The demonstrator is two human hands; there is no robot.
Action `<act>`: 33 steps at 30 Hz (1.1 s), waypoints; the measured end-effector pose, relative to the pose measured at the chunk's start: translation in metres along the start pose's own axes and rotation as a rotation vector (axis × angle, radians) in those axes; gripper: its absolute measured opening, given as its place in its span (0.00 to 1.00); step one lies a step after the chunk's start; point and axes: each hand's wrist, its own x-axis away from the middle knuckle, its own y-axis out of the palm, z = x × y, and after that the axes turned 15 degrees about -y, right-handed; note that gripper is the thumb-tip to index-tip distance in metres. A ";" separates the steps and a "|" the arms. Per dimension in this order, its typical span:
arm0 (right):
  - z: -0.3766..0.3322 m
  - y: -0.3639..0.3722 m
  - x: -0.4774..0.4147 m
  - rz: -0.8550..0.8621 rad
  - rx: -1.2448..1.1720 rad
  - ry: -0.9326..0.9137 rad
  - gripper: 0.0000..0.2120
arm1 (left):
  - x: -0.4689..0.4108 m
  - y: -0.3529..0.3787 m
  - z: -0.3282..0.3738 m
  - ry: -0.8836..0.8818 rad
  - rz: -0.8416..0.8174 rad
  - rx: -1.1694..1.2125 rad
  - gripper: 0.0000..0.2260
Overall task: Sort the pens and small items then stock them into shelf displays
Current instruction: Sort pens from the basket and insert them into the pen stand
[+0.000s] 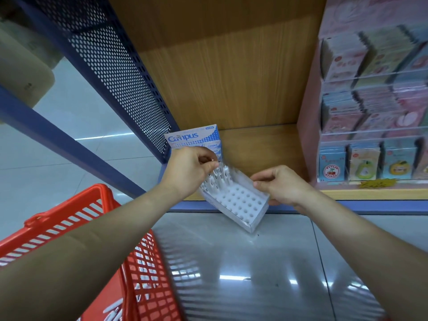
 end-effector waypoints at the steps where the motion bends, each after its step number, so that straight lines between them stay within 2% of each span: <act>1: 0.002 0.001 0.000 0.003 -0.024 0.019 0.06 | 0.000 0.002 -0.001 0.008 0.017 0.000 0.02; 10: 0.012 0.002 -0.001 0.024 -0.138 0.103 0.04 | -0.001 0.014 -0.010 0.088 0.014 -0.085 0.04; 16: 0.010 0.003 -0.001 0.120 -0.105 0.061 0.05 | -0.004 0.028 -0.018 0.125 0.108 -0.234 0.05; 22: 0.008 0.002 0.000 0.159 -0.100 0.040 0.05 | -0.007 0.029 -0.017 0.145 0.113 -0.381 0.07; 27: 0.004 0.001 -0.002 0.197 -0.027 -0.019 0.08 | 0.000 0.017 -0.017 0.077 0.094 -0.263 0.14; 30: -0.011 -0.004 0.003 0.209 -0.018 -0.090 0.12 | 0.013 -0.013 -0.011 0.124 0.094 -0.267 0.08; 33: -0.037 -0.008 0.010 0.239 -0.039 -0.173 0.10 | 0.031 -0.062 -0.001 0.224 0.089 -0.290 0.05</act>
